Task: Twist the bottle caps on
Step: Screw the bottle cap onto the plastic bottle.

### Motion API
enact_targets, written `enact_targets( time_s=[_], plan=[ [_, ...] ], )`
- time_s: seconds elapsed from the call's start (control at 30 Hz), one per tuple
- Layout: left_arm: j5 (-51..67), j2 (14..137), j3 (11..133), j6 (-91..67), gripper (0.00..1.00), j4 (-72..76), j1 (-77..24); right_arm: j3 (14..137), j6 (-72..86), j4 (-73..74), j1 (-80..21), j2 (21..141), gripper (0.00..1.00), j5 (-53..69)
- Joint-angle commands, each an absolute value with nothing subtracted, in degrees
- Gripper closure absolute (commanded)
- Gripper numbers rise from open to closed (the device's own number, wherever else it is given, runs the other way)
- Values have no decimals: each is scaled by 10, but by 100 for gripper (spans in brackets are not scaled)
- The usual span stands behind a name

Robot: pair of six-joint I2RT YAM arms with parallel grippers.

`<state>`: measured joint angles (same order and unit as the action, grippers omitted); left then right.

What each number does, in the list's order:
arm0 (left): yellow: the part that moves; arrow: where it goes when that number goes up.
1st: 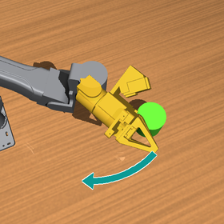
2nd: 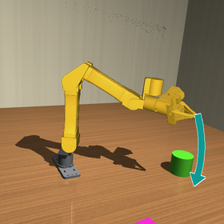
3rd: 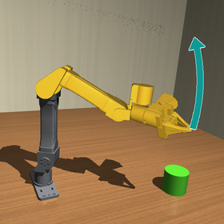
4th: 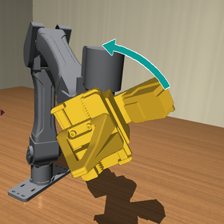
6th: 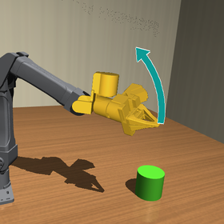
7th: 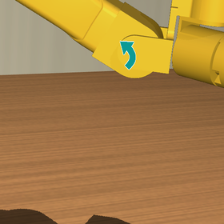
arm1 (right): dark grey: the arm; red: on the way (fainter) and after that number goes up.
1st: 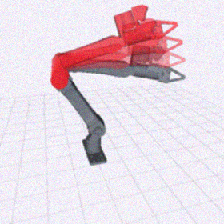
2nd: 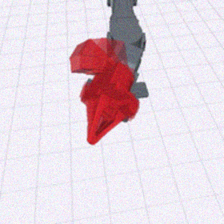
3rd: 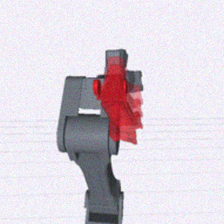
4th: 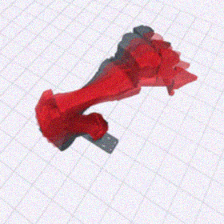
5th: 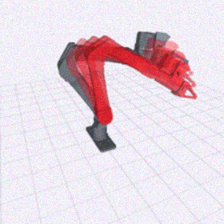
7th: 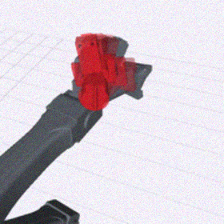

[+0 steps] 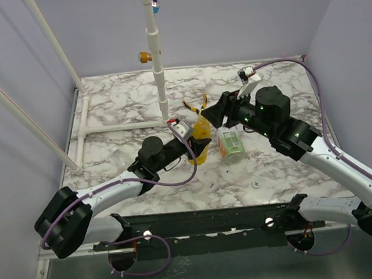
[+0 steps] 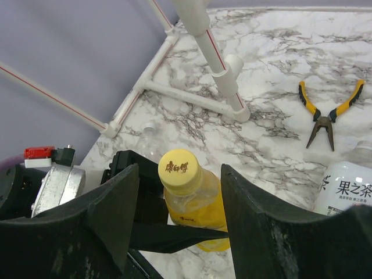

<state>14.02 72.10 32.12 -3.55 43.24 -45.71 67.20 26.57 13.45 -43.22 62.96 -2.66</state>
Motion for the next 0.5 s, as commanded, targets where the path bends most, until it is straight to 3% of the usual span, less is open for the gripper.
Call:
enact_targets(
  time_s=[0.0,0.47],
  plan=[
    [160,707,319,-43,100,452,-454,664,270,117,-439,637,38,-52],
    [163,702,315,-45,100,452,-452,664,270,109,-462,656,40,-68]
  ],
)
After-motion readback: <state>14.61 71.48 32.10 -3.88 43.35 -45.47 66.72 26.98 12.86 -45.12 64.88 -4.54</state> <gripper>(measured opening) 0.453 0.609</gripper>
